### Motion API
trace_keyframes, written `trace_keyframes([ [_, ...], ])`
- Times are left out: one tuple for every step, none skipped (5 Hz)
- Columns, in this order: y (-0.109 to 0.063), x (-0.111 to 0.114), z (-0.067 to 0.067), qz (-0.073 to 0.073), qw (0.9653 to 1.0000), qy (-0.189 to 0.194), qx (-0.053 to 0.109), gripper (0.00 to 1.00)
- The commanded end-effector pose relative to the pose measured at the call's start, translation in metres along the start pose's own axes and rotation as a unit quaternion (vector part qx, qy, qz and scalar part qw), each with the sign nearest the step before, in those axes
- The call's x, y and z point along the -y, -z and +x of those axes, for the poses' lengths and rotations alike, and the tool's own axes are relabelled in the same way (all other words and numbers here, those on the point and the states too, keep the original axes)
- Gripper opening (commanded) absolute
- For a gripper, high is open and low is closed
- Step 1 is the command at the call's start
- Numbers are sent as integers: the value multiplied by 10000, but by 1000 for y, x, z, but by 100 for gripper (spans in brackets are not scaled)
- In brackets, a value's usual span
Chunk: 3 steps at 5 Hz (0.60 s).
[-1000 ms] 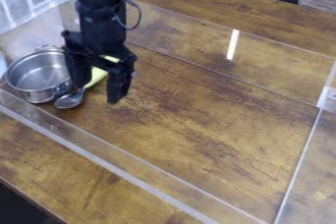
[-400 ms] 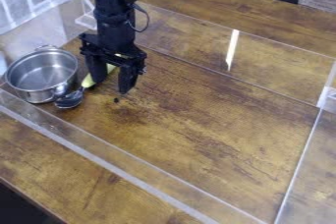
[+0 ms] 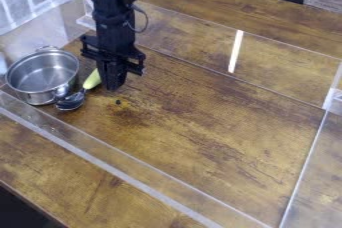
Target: Move the green spoon to the right
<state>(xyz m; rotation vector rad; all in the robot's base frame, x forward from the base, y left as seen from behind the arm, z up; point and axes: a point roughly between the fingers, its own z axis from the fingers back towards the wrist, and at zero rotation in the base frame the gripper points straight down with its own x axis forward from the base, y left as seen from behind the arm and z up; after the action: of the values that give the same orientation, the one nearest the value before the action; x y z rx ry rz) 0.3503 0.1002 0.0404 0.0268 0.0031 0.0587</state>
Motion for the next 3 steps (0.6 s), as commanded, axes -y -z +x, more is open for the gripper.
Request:
trace_keyframes([
  [-18, -19, 6, -63, 9996, 71, 248, 100],
  [-16, -27, 10, -150, 9992, 260, 247, 100],
  [-20, -32, 14, -148, 9993, 261, 235, 0],
])
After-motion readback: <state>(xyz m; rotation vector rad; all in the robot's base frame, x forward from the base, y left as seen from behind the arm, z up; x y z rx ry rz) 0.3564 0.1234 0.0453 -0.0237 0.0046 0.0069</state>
